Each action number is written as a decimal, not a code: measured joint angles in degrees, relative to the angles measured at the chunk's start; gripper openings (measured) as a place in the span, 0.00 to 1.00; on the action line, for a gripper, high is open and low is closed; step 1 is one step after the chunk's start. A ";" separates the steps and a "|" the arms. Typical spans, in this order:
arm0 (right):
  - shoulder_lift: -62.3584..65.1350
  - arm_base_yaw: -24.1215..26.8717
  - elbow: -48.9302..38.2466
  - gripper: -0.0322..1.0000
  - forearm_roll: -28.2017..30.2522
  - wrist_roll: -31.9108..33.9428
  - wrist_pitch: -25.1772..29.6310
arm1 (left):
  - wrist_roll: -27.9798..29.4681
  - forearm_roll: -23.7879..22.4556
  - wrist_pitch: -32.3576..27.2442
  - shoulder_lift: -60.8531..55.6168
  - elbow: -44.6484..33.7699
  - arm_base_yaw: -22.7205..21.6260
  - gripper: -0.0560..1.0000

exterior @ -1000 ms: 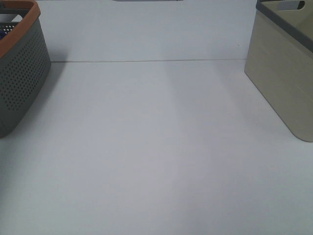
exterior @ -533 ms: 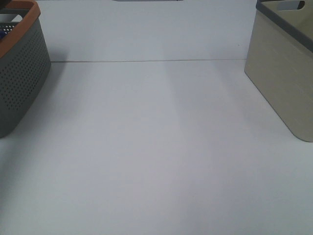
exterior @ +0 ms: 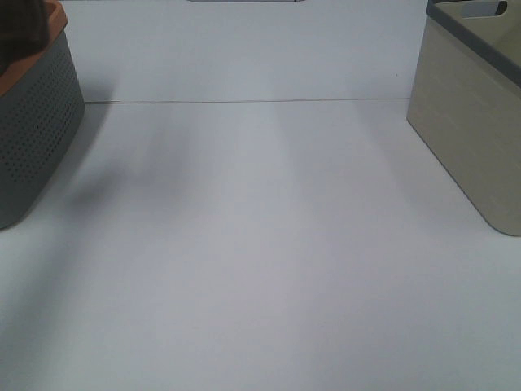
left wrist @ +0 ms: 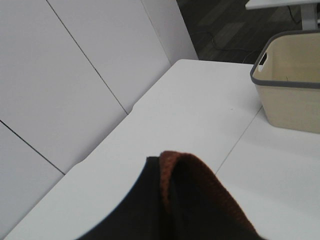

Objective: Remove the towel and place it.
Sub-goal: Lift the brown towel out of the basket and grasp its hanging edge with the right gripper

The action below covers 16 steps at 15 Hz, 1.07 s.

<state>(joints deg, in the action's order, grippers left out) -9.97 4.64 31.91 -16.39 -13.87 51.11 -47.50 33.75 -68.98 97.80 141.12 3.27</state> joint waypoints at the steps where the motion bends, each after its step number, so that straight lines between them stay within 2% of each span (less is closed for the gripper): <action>1: -3.15 0.00 0.11 0.64 -6.36 -3.78 -5.16 | 2.01 -7.33 1.78 0.11 0.00 5.61 0.05; 2: -5.39 0.00 0.23 0.64 -9.97 -7.05 -7.96 | 3.72 -10.94 2.98 0.11 0.00 9.11 0.05; 5: -13.29 0.00 0.23 0.64 -19.60 -17.65 -14.73 | 5.73 -16.44 6.65 1.55 0.00 16.96 0.05; 7: -17.93 0.00 0.23 0.64 -24.47 -23.78 -17.07 | 7.16 -19.60 6.30 3.44 0.00 19.48 0.05; 9: -24.87 0.00 0.23 0.64 -32.20 -35.64 -19.25 | 9.34 -23.89 4.30 7.05 0.00 22.12 0.05; 11: -32.20 0.00 0.23 0.64 -43.95 -51.05 -19.88 | 10.08 -25.04 3.61 10.49 0.00 24.58 0.05; 12: -37.13 0.00 0.23 0.64 -54.55 -62.45 -18.68 | 10.26 -25.04 3.50 12.26 0.00 26.24 0.05; 13: -40.22 0.00 0.23 0.64 -62.40 -70.59 -16.90 | 10.26 -25.04 3.50 13.29 0.00 27.33 0.05; 15: -45.03 0.00 0.23 0.64 -75.69 -84.97 -12.83 | 10.26 -25.04 3.50 14.67 0.00 28.88 0.05; 16: -47.21 0.00 0.23 0.64 -80.16 -90.41 -10.83 | 10.26 -25.04 3.50 15.30 0.00 29.62 0.05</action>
<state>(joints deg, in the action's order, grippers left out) -57.18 4.64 32.14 -96.54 -104.28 40.28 -37.24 8.71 -65.49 113.10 141.12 32.89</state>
